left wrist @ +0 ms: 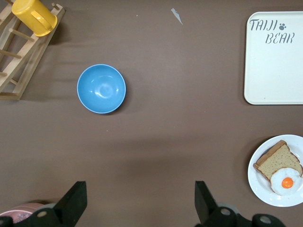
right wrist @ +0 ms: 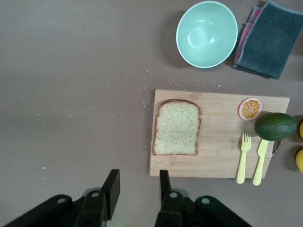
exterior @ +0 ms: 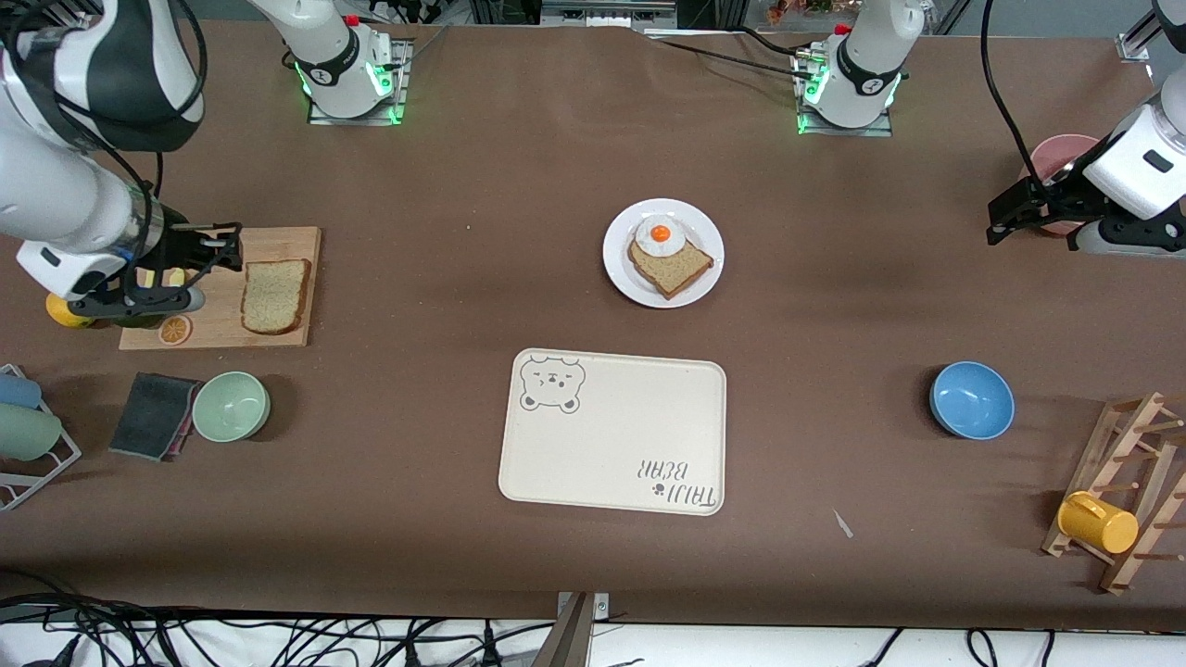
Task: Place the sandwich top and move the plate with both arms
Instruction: 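Reach the right gripper down to the bread slice on the cutting board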
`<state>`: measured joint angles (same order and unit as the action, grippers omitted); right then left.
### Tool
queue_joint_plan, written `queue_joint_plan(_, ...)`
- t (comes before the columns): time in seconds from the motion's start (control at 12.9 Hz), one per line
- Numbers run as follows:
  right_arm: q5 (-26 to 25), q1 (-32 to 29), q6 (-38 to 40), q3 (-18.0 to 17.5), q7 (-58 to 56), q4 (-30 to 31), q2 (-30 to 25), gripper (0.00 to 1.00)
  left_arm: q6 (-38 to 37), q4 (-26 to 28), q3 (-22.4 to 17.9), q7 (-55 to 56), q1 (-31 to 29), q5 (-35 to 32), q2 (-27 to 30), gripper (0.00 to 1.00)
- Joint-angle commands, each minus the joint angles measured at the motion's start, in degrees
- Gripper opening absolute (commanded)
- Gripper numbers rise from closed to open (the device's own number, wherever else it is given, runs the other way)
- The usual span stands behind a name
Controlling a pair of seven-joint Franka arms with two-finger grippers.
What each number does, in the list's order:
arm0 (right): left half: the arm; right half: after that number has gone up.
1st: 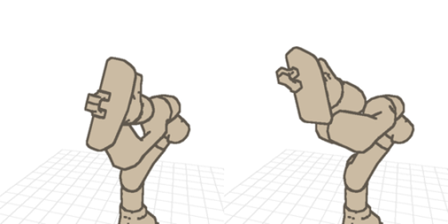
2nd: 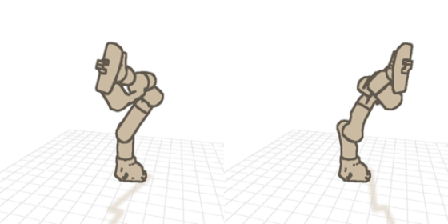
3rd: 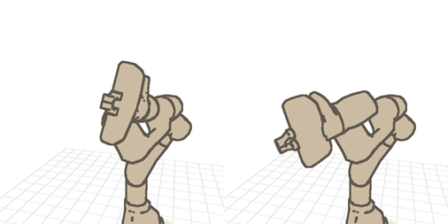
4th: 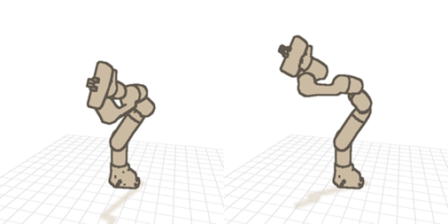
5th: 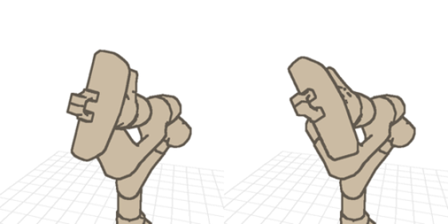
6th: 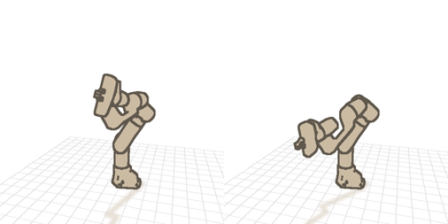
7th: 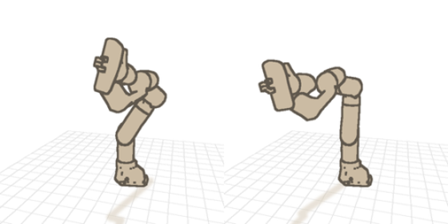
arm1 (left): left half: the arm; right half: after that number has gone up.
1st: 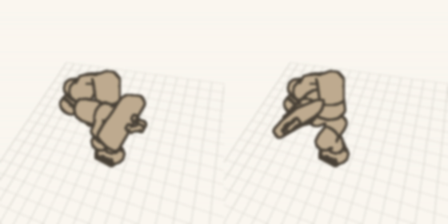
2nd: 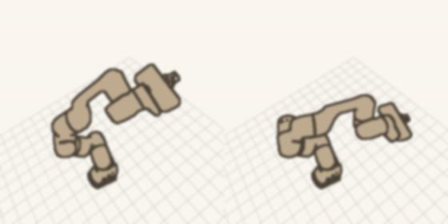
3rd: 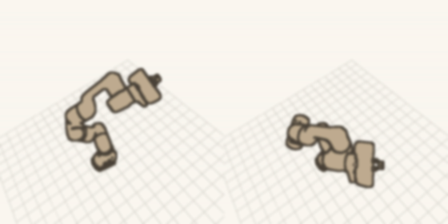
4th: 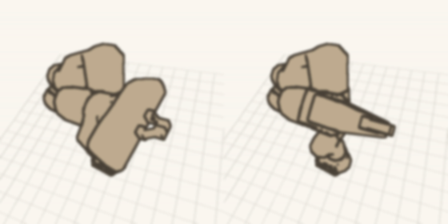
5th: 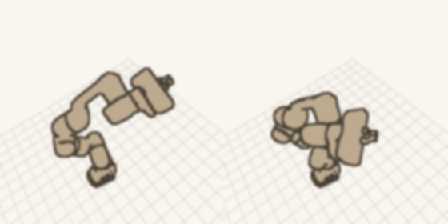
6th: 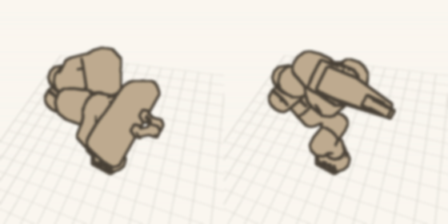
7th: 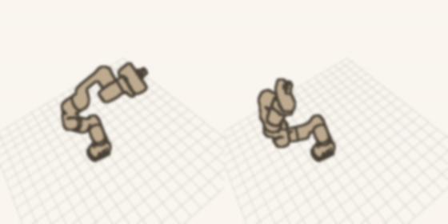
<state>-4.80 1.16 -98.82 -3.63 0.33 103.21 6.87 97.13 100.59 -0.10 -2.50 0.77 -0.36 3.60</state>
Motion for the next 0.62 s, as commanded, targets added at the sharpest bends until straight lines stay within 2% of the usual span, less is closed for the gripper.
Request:
queue_joint_plan(0.0, -3.10, 0.33, -5.93, -0.06, 2.56, 6.72, -0.02, 0.42, -1.16, -0.84, 0.18, -0.04, 0.11, -1.31, 0.18, 1.00)
queue_joint_plan(0.39, -6.54, 0.69, -12.26, -0.06, 5.21, 7.70, 8.32, 0.43, -1.16, -0.93, 0.18, 0.04, 0.11, -1.31, 0.18, 1.00)
queue_joint_plan(0.54, -6.72, 0.69, -16.74, -0.06, 6.51, 10.33, 9.47, 0.43, -1.16, -0.93, 0.18, 0.04, 0.11, -1.31, 0.18, 1.00)
